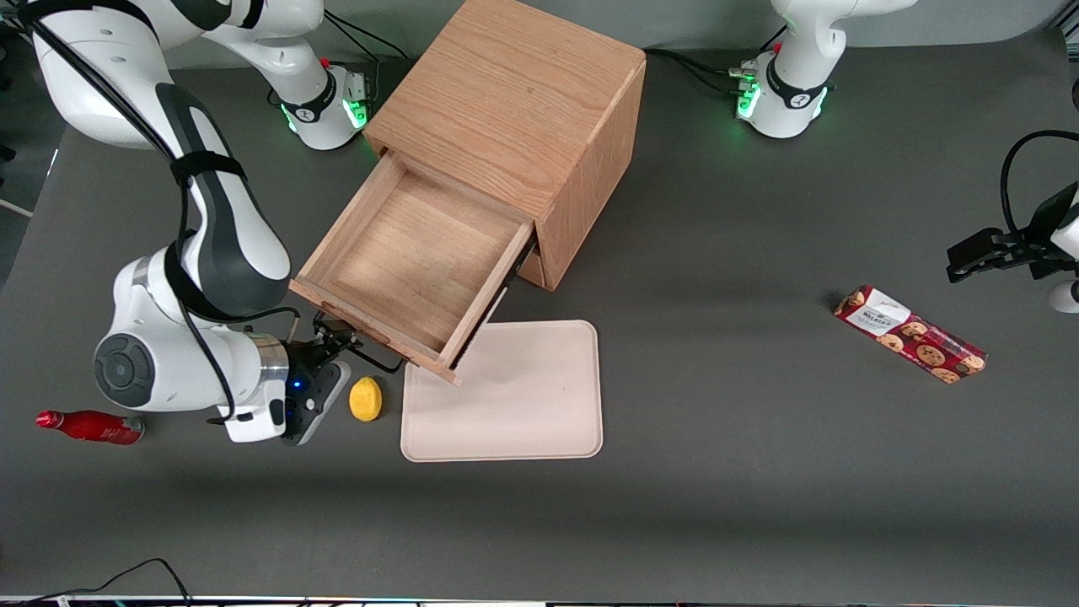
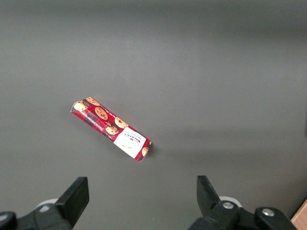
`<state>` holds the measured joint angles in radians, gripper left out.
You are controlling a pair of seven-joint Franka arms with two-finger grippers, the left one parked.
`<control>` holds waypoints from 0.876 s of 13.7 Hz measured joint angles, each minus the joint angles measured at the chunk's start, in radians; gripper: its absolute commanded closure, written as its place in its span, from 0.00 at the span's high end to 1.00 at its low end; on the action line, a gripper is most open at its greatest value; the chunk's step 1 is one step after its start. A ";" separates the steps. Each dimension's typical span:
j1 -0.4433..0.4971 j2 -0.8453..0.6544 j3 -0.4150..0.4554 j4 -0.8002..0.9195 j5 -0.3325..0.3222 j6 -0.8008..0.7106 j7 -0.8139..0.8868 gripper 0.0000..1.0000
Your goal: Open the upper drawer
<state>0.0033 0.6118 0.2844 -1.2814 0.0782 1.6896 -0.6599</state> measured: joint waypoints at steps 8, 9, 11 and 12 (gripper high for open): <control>0.003 -0.268 -0.011 0.067 0.000 -0.305 0.373 1.00; 0.004 -0.342 -0.021 0.022 -0.001 -0.321 0.444 1.00; 0.009 -0.513 -0.055 -0.124 -0.002 -0.332 0.568 1.00; 0.009 -0.602 -0.072 -0.210 -0.002 -0.332 0.622 1.00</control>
<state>0.0123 0.0100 0.2124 -1.4918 0.0759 1.3576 -0.0383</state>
